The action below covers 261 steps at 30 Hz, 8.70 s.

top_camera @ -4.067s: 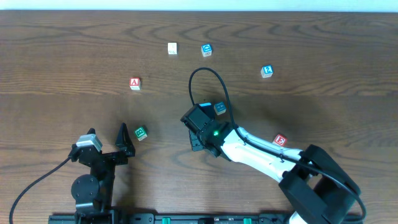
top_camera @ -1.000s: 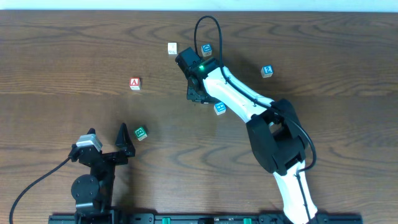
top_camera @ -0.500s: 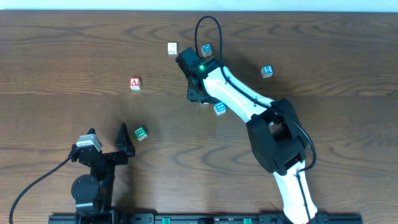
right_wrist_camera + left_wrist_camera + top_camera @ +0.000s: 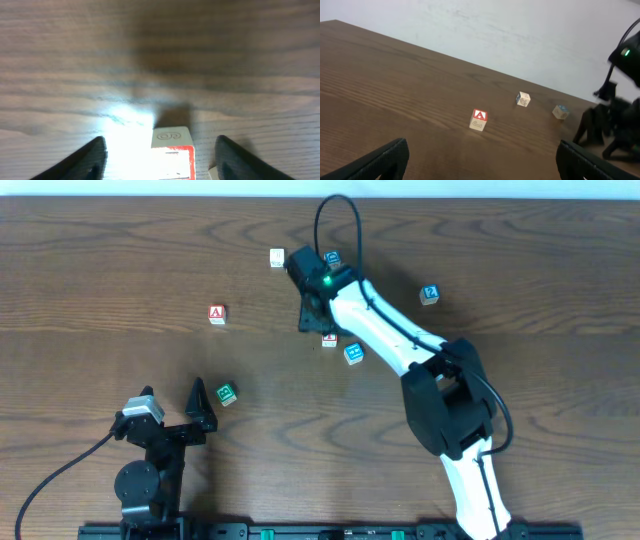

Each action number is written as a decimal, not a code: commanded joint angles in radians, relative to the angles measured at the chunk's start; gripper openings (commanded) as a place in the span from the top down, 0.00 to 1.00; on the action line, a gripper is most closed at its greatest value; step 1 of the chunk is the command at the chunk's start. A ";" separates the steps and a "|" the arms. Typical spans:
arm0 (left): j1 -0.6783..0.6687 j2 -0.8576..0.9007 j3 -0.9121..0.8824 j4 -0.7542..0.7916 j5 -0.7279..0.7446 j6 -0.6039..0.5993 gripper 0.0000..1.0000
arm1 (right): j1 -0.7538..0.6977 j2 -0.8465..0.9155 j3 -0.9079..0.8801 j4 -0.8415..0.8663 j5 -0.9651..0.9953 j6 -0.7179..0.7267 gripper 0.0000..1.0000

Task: Spell out Ai2
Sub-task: 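Set the red I block down and open the right gripper, then move the right gripper to the blue 2 block at upper right, then lower and close the right gripper on the blue 2 block, then carry the blue 2 block to the right of the red I block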

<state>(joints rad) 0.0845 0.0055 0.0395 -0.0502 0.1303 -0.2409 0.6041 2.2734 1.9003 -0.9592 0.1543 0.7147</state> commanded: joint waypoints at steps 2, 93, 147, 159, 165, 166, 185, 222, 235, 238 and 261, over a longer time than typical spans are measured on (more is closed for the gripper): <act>0.005 -0.002 -0.035 -0.014 -0.007 -0.010 0.05 | -0.022 0.004 0.164 -0.101 0.042 -0.040 0.12; 0.005 -0.002 -0.035 -0.014 -0.007 -0.010 0.05 | 0.024 -0.309 -0.586 0.266 0.000 -0.715 0.39; 0.005 -0.002 -0.035 -0.014 -0.007 -0.010 0.05 | -0.518 -0.172 -0.457 0.521 -0.136 -0.653 0.39; 0.005 -0.002 -0.035 -0.014 -0.007 -0.010 0.05 | -0.518 -0.156 -0.457 0.518 -0.136 -0.658 0.45; 0.005 -0.002 -0.035 -0.014 -0.007 -0.010 0.05 | -0.518 -0.150 -0.457 0.522 -0.136 -0.668 0.49; 0.005 -0.002 -0.035 -0.014 -0.007 -0.010 0.05 | -0.518 -0.148 -0.457 0.523 -0.136 -0.668 0.50; 0.005 -0.002 -0.035 -0.014 -0.007 -0.010 0.04 | -0.518 -0.145 -0.457 0.556 -0.136 -0.724 0.59; 0.005 -0.002 -0.035 -0.014 -0.007 -0.010 0.05 | -0.507 -0.145 -0.457 0.525 -0.136 -0.687 0.75; 0.005 -0.002 -0.035 -0.014 -0.007 -0.010 0.04 | -0.484 -0.147 -0.312 0.317 -0.137 -0.570 0.82; 0.005 -0.002 -0.035 -0.014 -0.007 -0.010 0.05 | -0.464 -0.147 -0.159 0.114 -0.137 -0.528 0.91; 0.005 -0.002 -0.035 -0.014 -0.007 -0.010 0.05 | -0.126 -0.147 0.026 -0.138 -0.121 -0.477 0.99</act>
<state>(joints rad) 0.0845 0.0055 0.0395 -0.0494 0.1299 -0.2436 0.4881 2.1231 1.9556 -1.0988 0.0185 0.2241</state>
